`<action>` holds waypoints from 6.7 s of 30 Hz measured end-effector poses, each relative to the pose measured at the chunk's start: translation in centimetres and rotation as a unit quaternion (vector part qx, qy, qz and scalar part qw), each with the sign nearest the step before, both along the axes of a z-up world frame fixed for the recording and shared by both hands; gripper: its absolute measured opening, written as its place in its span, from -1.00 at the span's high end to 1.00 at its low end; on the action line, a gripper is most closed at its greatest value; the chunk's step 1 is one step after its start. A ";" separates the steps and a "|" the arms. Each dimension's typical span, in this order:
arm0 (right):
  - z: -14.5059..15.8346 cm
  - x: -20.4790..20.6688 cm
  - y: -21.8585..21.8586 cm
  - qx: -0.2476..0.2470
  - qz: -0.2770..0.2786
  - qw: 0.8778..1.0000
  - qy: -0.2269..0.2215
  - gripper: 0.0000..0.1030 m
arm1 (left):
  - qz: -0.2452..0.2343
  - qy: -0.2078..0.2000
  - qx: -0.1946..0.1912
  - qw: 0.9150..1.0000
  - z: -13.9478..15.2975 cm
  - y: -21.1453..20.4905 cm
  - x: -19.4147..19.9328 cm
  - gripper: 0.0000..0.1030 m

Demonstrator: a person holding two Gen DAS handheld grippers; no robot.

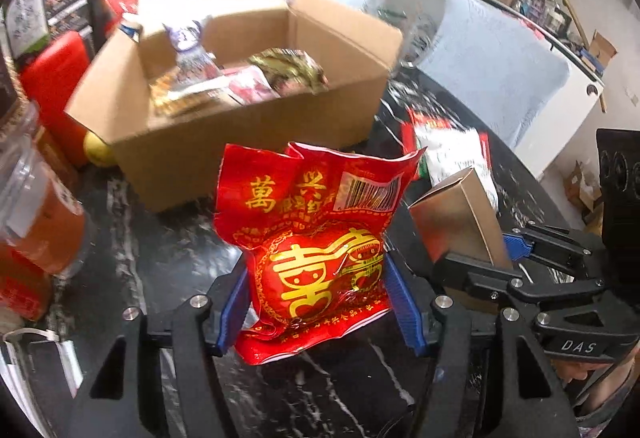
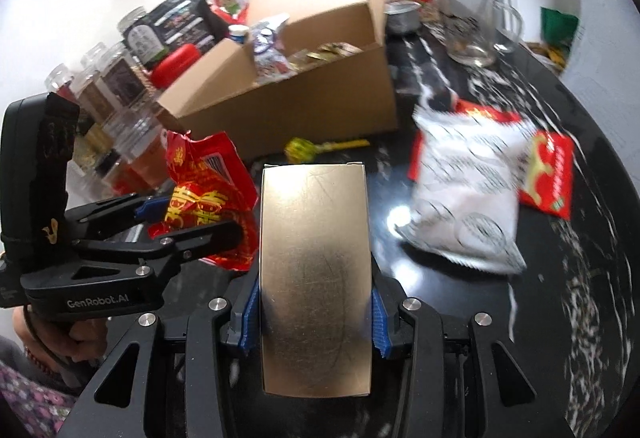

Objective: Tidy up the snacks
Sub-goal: 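Carry the red bag with the left tool while the right tool carries the gold box, then lower the red bag into the box with the left tool while the right tool places the gold box in, then open both tools and withdraw them from the box toward the white croissant-print bag, then move the left tool to the white croissant bag while the right tool approaches the red strip bag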

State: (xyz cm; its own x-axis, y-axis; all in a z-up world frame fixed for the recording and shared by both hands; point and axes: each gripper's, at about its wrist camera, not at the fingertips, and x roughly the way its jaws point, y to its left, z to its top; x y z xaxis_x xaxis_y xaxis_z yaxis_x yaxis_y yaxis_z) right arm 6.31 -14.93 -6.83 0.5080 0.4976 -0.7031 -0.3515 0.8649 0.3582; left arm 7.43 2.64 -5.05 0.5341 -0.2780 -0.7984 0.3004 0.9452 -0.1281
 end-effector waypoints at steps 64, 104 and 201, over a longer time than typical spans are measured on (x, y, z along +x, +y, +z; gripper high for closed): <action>3.8 16.8 8.1 -0.049 0.072 0.992 -0.091 0.16 | 0.106 -0.065 0.041 0.991 1.3 5.4 15.4 -0.21; 7.2 10.4 5.4 -0.056 0.007 0.992 -0.116 0.10 | 0.150 -0.104 0.063 0.981 5.4 4.5 9.3 -0.26; -0.3 1.6 -15.0 -0.049 -0.181 0.982 0.007 -0.03 | -0.056 0.058 0.007 0.997 -4.9 -17.3 6.6 -0.31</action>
